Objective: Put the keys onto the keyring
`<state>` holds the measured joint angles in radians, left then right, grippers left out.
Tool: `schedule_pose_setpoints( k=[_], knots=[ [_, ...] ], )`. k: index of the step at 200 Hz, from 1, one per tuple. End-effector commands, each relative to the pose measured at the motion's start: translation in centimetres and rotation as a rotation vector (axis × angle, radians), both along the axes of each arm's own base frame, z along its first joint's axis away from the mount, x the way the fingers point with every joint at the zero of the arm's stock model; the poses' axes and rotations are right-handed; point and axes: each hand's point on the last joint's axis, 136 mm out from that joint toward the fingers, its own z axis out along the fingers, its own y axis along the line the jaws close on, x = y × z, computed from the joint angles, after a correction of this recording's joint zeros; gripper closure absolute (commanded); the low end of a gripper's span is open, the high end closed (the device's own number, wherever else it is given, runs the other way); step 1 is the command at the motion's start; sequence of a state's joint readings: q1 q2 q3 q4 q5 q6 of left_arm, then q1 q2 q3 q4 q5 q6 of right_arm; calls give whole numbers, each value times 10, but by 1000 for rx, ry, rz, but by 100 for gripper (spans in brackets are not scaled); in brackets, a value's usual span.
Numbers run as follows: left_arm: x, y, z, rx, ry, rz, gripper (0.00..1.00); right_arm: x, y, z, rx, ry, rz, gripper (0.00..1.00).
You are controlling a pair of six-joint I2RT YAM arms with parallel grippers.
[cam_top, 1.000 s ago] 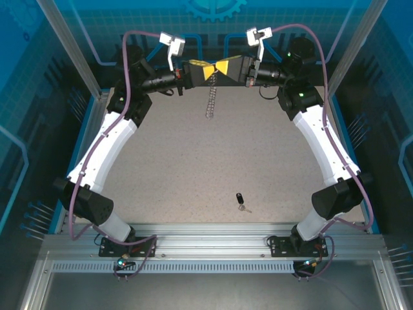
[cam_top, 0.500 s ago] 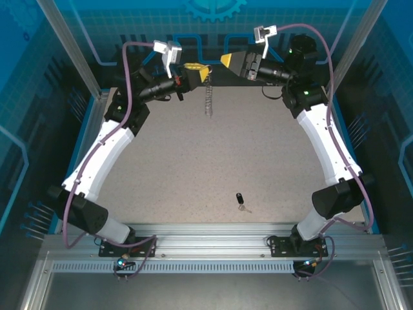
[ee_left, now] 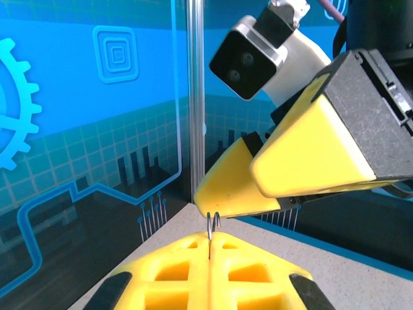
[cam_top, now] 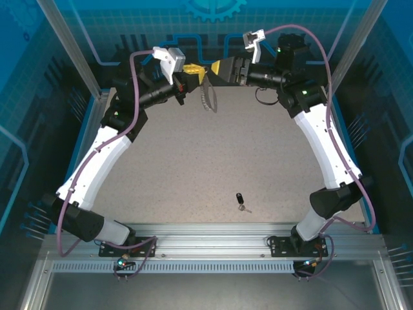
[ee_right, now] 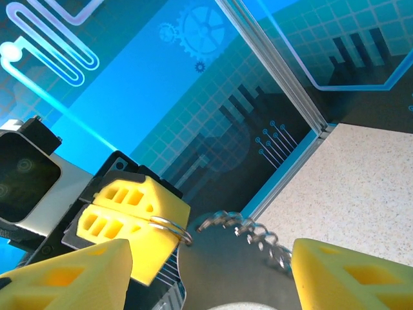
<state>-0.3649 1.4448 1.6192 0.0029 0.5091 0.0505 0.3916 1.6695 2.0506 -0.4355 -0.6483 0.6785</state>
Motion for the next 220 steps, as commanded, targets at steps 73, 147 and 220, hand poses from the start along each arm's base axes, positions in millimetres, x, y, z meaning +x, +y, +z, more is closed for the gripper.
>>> schedule_pose_setpoints(
  k=[73, 147, 220],
  knots=[
    [-12, 4, 9, 16, -47, 13, 100, 3, 17, -5, -31, 2, 27, 33],
    [-6, 7, 2, 5, -13, 44, 100, 4, -14, -27, -30, 71, -68, 33],
    [-5, 23, -14, -69, 72, 130, 100, -49, -92, -219, -317, 508, -334, 37]
  ],
)
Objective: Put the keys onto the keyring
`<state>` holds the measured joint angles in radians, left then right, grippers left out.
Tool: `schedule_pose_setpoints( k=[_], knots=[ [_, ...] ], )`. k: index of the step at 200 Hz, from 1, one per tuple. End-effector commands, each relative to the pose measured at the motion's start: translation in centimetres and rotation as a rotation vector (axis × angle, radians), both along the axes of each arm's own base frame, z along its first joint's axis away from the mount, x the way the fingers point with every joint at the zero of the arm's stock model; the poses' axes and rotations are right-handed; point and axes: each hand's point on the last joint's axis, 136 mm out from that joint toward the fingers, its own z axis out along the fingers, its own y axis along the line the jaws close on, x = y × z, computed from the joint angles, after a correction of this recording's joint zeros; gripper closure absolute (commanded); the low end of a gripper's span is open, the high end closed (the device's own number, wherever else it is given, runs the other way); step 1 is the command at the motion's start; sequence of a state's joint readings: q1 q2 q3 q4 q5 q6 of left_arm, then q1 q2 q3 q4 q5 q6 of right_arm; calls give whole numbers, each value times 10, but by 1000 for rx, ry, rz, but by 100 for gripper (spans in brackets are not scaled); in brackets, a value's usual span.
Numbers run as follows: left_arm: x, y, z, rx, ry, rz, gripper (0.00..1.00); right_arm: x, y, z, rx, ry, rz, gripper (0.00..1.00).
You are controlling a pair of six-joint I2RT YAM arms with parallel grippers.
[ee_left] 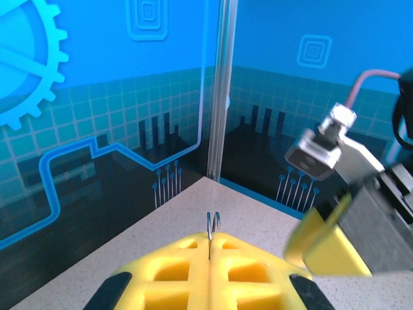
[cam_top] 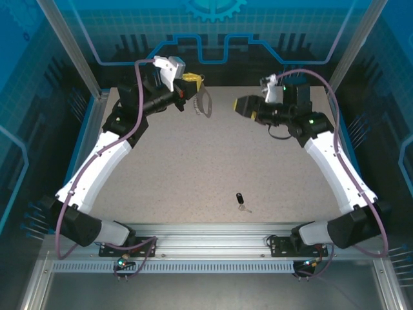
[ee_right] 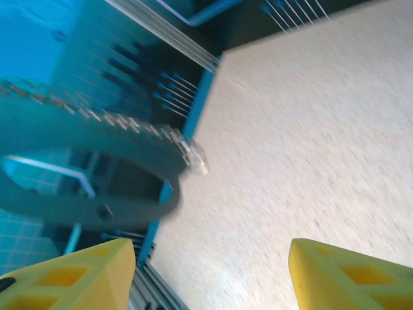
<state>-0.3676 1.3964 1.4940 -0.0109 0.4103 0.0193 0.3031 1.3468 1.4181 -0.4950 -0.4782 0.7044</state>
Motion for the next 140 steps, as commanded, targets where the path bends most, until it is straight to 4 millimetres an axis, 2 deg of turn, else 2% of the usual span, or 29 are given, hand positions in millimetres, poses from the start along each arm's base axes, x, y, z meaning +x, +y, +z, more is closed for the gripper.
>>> schedule_pose_setpoints(
  k=[1, 27, 62, 83, 112, 140],
  knots=[
    [-13, 12, 25, -74, -42, 40, 100, -26, -20, -68, -148, 179, -67, 37],
    [-19, 14, 21, -96, -8, 38, 100, -61, -36, -136, -292, 369, -101, 44],
    [-24, 12, 12, -104, 30, 23, 100, -109, -50, -194, -492, 533, -152, 50],
    [-26, 9, 7, -103, 44, 11, 100, -132, -52, -216, -563, 589, -184, 55],
    [-31, 8, 5, -108, 65, -8, 100, -152, -51, -237, -636, 651, -218, 59],
    [-35, 8, 2, -96, 76, -16, 100, -161, -41, -249, -695, 671, -213, 59]
  ],
)
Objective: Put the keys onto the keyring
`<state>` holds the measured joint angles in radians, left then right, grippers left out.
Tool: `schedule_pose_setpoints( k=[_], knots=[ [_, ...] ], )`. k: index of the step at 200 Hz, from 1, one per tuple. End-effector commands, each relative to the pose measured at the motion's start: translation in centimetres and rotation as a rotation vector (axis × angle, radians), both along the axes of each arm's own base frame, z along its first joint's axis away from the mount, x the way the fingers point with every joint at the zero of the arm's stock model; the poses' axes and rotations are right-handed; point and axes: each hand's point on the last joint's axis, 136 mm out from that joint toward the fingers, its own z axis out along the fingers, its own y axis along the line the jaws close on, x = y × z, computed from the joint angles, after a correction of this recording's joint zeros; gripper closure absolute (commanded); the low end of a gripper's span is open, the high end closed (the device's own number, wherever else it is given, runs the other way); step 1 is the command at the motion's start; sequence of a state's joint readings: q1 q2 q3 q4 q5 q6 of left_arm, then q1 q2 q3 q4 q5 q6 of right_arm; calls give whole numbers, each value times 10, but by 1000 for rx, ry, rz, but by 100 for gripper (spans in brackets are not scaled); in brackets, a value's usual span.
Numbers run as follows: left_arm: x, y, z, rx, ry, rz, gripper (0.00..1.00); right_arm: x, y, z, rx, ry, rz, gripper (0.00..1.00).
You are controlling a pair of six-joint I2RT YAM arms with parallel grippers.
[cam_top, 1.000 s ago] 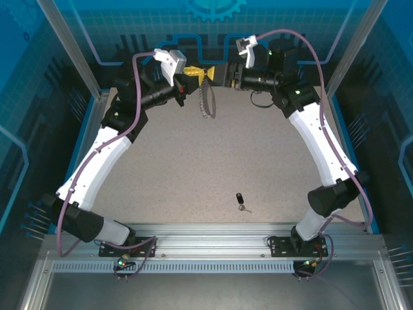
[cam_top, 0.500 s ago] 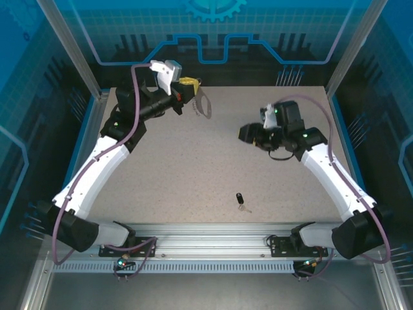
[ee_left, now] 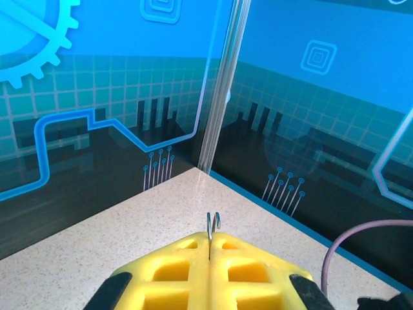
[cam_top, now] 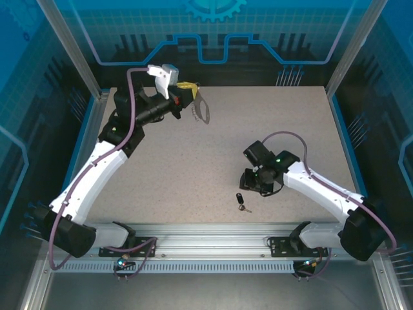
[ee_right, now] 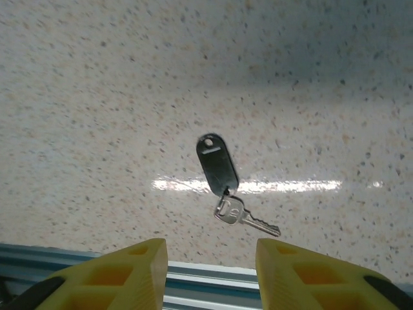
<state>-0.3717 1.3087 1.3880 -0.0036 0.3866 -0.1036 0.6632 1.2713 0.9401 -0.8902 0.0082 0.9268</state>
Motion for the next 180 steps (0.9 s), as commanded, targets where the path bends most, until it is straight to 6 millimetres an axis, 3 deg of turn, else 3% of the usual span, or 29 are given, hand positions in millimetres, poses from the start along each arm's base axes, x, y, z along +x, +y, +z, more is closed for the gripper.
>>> schedule_pose_setpoints(
  k=[1, 68, 180],
  knots=[
    [-18, -1, 14, -21, -29, -33, 100, -8, -5, -14, -94, 31, -52, 59],
    [-20, -2, 11, -30, -25, -47, 100, -14, 18, -49, -151, 103, -12, 66],
    [-17, -3, 8, -36, -21, -46, 100, -23, 18, -77, -205, 176, 15, 72]
  ],
)
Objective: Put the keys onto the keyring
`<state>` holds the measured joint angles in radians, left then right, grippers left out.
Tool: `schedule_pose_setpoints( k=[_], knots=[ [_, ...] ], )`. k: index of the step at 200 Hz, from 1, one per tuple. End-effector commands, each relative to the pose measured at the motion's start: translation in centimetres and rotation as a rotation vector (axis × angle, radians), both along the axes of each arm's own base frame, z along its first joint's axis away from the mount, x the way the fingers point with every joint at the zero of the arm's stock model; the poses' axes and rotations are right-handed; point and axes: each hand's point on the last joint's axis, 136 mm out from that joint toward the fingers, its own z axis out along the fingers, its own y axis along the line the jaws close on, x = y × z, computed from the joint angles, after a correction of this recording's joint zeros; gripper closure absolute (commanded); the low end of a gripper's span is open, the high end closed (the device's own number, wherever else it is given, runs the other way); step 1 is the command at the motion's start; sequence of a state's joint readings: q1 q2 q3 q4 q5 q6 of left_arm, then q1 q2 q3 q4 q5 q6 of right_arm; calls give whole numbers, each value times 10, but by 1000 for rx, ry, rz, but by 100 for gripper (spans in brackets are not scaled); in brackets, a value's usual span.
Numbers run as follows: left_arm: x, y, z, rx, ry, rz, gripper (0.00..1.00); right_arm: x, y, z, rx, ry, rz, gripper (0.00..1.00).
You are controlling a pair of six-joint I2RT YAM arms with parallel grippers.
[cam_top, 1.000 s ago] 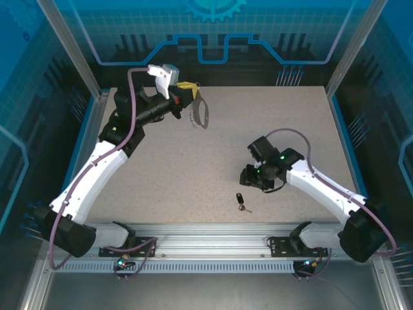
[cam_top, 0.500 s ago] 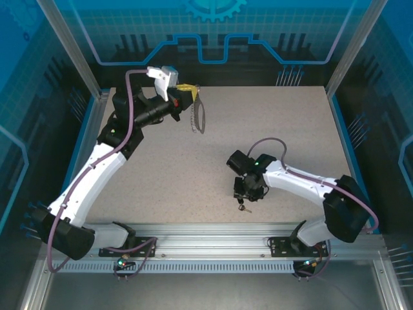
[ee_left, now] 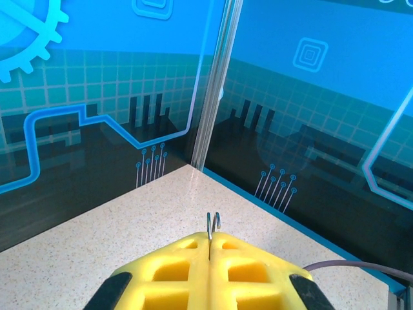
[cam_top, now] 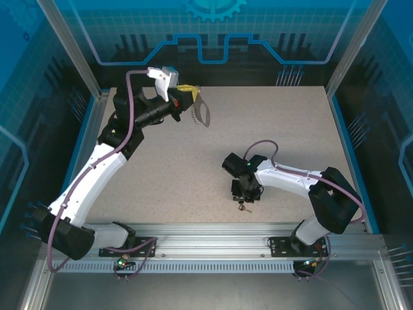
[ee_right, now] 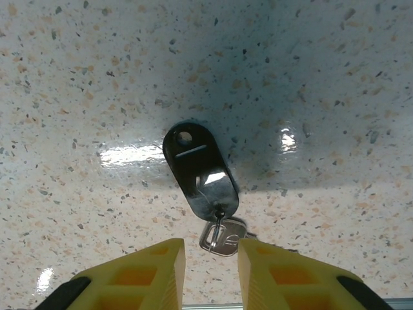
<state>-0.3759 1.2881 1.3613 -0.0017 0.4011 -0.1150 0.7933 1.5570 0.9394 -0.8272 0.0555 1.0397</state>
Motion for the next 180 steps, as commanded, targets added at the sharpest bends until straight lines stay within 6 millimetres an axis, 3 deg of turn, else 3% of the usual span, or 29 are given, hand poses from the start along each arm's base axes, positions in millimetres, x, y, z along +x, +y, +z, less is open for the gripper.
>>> schedule_pose_setpoints(
  k=[1, 180],
  knots=[
    [-9, -2, 11, -31, -31, -27, 100, -7, -3, -10, -29, 23, 4, 72],
    [-14, 1, 9, -34, -31, -18, 100, -13, -3, -24, -34, 57, 14, 82]
  ],
)
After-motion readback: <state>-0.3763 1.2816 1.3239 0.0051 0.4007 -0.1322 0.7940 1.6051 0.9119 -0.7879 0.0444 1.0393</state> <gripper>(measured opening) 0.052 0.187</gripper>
